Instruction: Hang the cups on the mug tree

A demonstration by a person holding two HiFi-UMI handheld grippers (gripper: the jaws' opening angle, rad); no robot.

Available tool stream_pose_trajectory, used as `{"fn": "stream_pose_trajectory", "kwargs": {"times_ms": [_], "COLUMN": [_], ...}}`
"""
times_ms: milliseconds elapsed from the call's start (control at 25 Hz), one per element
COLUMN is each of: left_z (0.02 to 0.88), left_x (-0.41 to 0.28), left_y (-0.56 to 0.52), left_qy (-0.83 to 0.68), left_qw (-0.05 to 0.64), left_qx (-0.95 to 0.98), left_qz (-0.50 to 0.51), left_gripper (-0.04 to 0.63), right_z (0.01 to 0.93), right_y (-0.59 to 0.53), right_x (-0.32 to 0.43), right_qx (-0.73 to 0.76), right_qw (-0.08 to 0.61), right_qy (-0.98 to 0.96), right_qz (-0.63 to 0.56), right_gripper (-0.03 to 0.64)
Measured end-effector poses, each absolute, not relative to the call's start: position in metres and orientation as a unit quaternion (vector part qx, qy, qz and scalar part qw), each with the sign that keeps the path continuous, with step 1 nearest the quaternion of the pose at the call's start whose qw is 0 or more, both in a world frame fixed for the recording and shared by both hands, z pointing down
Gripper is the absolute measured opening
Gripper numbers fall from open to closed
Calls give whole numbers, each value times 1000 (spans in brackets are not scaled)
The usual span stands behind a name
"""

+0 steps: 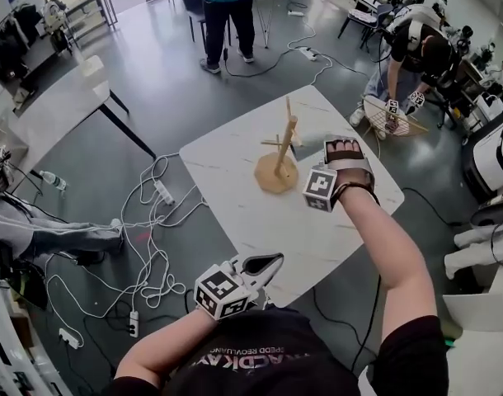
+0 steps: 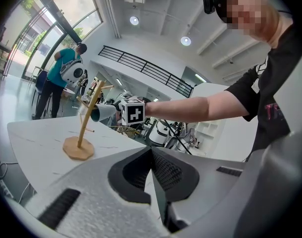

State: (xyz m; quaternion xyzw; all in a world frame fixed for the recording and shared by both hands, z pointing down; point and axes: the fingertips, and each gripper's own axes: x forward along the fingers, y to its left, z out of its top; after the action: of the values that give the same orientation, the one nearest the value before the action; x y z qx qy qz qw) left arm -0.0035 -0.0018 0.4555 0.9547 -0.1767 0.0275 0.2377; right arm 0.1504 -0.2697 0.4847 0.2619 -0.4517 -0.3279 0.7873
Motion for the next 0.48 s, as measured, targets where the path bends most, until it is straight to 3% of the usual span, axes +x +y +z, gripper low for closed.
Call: {"fn": "stream_pose_trajectory", "kwargs": {"times_ms": [200,280,320,480], "left_z": [455,455,455,455], "left_x": [8,12,13,15], "left_y": [2,4,5,5], "left_qy": [-151,-143,-140,-130], "left_qw": [233,231,231,229], "left_qx": [960,961,962,964], "left_qz": [35,39,42,47], "left_gripper": [-6,-6,-6,-6], "right_z": [474,467,464,464], "right_y": [-245,-234,-229,-203], "right_x": [165,170,173,176], "right_qx": [325,367,386,433], "right_qw": [732,687,664,572], "right_qy": [-537,-587,-611,-693], "right_qz": [-264,-219,-194,-74], "right_gripper": [321,105,39,11]}}
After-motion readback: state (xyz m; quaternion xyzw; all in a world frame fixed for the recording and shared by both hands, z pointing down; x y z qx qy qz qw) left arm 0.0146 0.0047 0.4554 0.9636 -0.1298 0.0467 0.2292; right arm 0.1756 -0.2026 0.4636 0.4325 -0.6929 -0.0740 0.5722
